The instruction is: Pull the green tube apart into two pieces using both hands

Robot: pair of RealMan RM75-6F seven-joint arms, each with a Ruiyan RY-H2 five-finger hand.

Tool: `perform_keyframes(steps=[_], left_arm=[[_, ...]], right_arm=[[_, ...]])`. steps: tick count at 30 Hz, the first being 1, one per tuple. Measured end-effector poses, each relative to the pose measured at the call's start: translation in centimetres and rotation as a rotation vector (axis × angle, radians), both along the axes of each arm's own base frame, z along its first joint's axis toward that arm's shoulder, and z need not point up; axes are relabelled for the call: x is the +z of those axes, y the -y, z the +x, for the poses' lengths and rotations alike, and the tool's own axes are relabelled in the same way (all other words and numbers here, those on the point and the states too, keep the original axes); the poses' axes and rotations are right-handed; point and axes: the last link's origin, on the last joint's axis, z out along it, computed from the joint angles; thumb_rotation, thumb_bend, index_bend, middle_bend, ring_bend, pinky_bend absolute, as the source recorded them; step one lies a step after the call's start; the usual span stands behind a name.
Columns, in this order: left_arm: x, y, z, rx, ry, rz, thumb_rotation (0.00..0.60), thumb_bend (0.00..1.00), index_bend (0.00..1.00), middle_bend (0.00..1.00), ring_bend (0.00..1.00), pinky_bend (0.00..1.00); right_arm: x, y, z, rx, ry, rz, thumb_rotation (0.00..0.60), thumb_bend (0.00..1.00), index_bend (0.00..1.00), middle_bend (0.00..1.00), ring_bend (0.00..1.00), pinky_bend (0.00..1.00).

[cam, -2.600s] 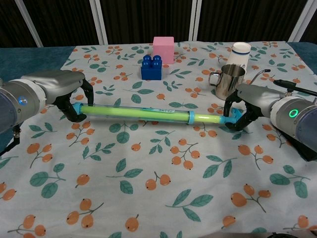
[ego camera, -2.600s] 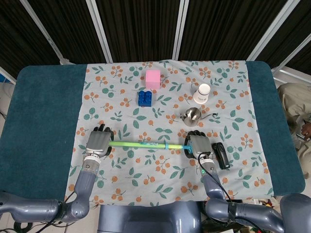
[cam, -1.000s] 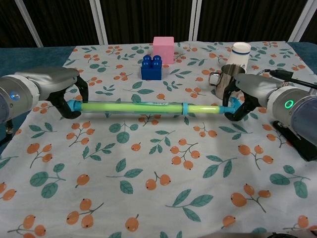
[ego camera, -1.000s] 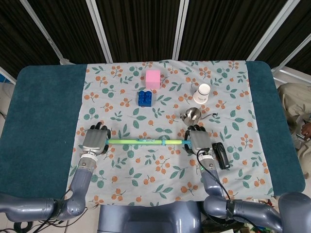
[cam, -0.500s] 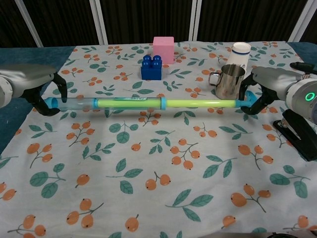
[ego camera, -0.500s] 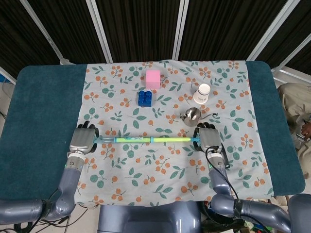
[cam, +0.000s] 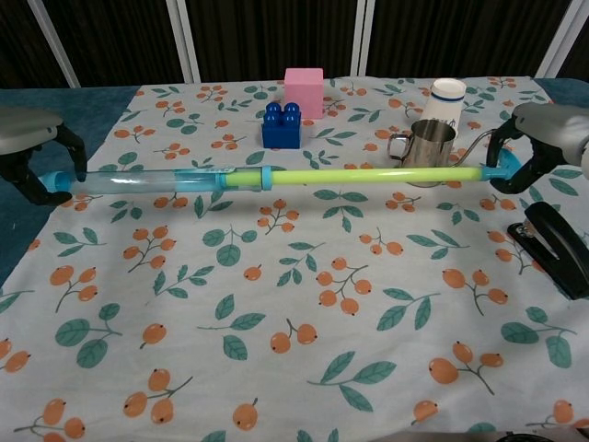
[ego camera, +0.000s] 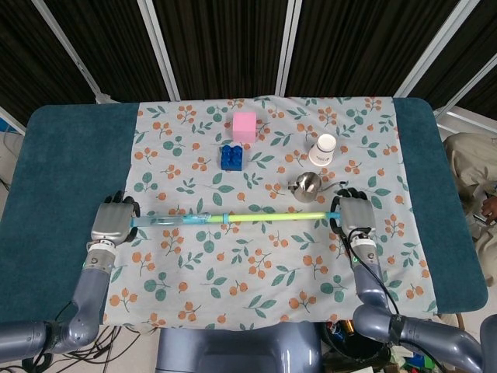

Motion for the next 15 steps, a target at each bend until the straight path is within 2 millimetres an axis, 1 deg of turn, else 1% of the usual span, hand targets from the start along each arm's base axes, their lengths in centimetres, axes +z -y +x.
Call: perform_keyframes(steps=[5,15], left_arm=[[0.2,0.0,-0.3,0.002,0.001,-0.001,0.6,0.45,0.6,0.25,0.08,0.2],[-0.1,0.0,-0.3,-0.005,-0.001,-0.005,0.6,0.45,0.6,0.25,0.08,0.2]], right_arm=[[0.7,0.1,-0.7,-0.008,-0.01,-0.007,0.6,0.43,0.68,0.2,0.13,0.13],[1.1,0.1,-1.7,-0.031,-0.029,-0.011,0.6,0.43,0.68,0.2,0.13,0.13]])
